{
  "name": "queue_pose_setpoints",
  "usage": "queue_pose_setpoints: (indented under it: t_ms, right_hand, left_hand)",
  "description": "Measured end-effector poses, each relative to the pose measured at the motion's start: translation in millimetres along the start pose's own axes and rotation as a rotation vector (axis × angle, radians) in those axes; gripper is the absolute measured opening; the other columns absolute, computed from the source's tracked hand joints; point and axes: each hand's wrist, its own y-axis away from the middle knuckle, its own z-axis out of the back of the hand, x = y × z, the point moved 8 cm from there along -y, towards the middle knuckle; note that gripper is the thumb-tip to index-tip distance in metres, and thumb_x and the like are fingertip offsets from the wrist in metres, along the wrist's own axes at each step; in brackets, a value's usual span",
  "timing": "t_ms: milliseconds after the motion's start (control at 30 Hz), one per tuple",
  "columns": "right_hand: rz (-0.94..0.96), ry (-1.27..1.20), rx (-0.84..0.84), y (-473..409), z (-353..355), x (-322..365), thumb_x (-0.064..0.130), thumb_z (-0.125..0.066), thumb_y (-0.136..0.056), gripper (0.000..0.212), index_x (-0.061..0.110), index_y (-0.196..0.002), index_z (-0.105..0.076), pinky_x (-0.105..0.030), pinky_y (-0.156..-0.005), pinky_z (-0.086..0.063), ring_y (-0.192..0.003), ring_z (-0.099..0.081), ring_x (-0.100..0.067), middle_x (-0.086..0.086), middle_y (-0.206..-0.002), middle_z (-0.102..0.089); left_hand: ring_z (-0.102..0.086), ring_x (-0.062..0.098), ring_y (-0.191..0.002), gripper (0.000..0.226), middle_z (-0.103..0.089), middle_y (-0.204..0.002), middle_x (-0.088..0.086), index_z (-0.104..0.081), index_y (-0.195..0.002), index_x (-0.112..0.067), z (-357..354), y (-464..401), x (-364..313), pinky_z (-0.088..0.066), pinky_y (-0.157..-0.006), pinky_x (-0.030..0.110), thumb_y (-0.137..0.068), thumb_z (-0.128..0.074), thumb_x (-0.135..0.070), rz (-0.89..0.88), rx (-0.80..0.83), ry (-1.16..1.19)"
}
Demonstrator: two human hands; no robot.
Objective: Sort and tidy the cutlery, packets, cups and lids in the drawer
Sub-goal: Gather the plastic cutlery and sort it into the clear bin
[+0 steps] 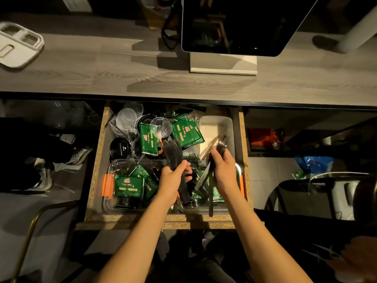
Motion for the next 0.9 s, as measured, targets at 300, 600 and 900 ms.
queue_pose_setpoints:
  t_ms: [300, 600, 900]
  right_hand:
    - [-0.089, -0.121, 0.11, -15.4, -33.2, 37.8, 0.015, -0.052, -0.1, 0.015, 0.013, -0.108, -0.065, -0.03, -0.069, -0.053, -0.073, -0.063, -0.015, -0.002, -0.079, -0.066]
    - [0.068, 0.077, 0.129, -13.0, -45.9, 43.6, 0.01, -0.059, -0.096, 0.021, 0.005, -0.114, -0.067, -0.045, -0.092, -0.055, -0.104, -0.068, -0.031, -0.018, -0.109, -0.071]
    - [0.165, -0.073, 0.117, 5.0, -38.5, 65.1, 0.023, -0.055, -0.096, 0.023, 0.01, -0.108, -0.069, -0.028, -0.091, -0.053, -0.103, -0.066, -0.019, -0.009, -0.108, -0.071]
  left_hand:
    - [-0.046, 0.029, -0.136, 0.119, -0.039, -0.154, 0.01, -0.02, -0.155, -0.018, -24.5, 12.0, -19.3, -0.041, -0.11, 0.054, -0.064, -0.082, -0.061, 0.261, 0.174, -0.051]
    - [-0.072, 0.029, -0.08, 0.038, -0.076, -0.094, 0.009, -0.062, -0.115, -0.009, -32.0, 30.0, -33.6, -0.061, -0.078, 0.044, -0.088, -0.075, -0.031, 0.177, 0.352, -0.039]
    - [-0.051, 0.015, -0.051, 0.05, -0.06, -0.073, 0.005, -0.043, -0.124, 0.005, -21.1, 37.0, -38.7, -0.044, -0.047, 0.026, -0.087, -0.072, -0.012, 0.106, 0.227, 0.088]
